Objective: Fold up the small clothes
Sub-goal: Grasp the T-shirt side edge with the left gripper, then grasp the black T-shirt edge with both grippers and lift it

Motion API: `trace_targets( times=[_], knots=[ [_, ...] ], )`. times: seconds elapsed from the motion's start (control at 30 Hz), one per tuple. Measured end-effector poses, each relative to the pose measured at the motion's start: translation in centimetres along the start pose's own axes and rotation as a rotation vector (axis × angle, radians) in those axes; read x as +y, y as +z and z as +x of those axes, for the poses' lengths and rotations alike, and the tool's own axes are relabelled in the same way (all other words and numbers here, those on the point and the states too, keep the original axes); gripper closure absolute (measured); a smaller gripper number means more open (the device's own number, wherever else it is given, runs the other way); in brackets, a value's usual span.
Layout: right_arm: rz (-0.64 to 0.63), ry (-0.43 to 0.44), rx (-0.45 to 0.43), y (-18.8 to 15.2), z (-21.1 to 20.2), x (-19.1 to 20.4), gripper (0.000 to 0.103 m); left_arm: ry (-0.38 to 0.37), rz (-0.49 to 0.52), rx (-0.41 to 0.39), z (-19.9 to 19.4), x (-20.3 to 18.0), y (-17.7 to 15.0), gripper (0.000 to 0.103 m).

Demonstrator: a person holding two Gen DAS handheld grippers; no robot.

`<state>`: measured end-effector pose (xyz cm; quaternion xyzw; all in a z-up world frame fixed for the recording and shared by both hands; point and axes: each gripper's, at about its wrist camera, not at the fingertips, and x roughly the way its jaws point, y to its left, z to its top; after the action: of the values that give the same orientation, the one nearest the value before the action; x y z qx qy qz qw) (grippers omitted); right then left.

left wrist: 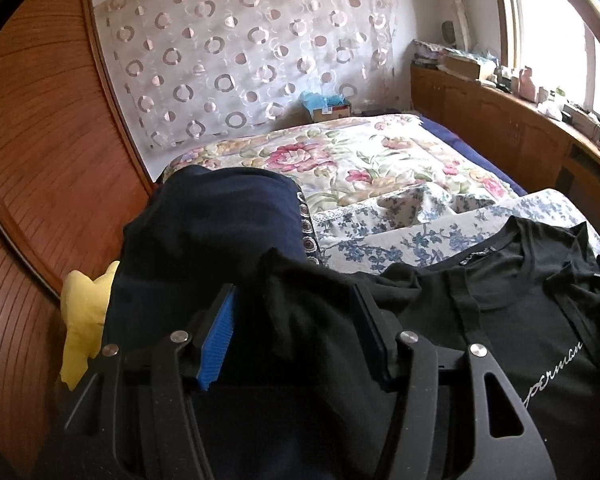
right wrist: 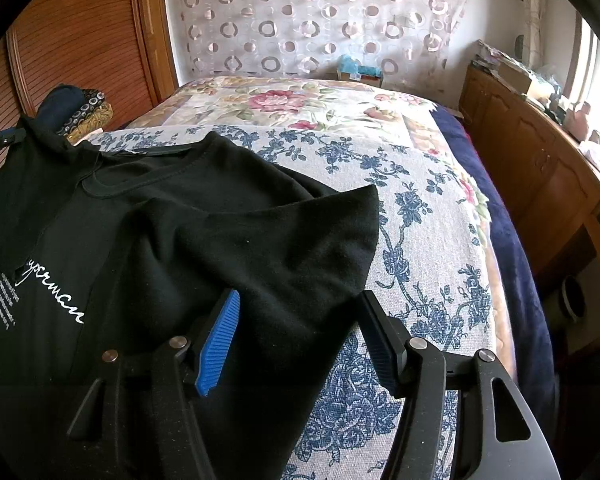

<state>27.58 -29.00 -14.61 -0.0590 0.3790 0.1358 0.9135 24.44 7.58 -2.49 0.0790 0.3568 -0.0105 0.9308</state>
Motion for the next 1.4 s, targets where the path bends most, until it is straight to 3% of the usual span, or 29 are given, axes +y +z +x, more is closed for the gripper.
trace_targets(
  times=[0.1,0.23,0.3,0.7,1.1,1.17,1.2,1.23,1.33,1.4],
  knots=[
    [0.0,0.0,0.0,0.0,0.0,0.0,0.04,-0.004,-0.015,0.012,0.4,0.5,0.0,0.045],
    [0.0,0.0,-0.001,0.0,0.0,0.0,0.04,-0.023,-0.029,0.018,0.3,0.6,-0.2,0.083],
    [0.0,0.001,-0.001,0.0,0.0,0.0,0.04,-0.042,-0.005,0.002,-0.3,0.3,-0.4,0.094],
    [0.013,0.014,0.002,0.2,0.1,-0.5,0.04,-0.127,0.035,-0.111,-5.5,-2.2,-1.2,0.096],
    [0.062,-0.017,0.041,3.8,3.3,-2.9,0.041,-0.135,0.031,-0.133,-6.4,-2.2,-1.1,0.096],
    [0.041,0.001,0.037,4.0,3.4,-2.3,0.056,-0.142,0.029,-0.132,-6.5,-2.2,-1.0,0.096],
    [0.032,0.025,0.034,4.0,3.3,-2.0,0.081,-0.154,0.027,-0.134,-6.7,-2.2,-1.1,0.096],
    [0.016,0.046,0.04,4.0,3.3,-1.5,0.093,-0.164,0.022,-0.137,-7.0,-2.3,-1.5,0.097],
    [-0.023,0.082,0.015,3.7,2.2,-0.4,0.096,-0.192,0.011,-0.157,-8.7,-2.5,-2.8,0.097],
    [-0.028,0.113,-0.063,3.5,-0.4,0.4,0.096,-0.204,0.003,-0.177,-10.2,-2.6,-3.7,0.097]
  ],
)
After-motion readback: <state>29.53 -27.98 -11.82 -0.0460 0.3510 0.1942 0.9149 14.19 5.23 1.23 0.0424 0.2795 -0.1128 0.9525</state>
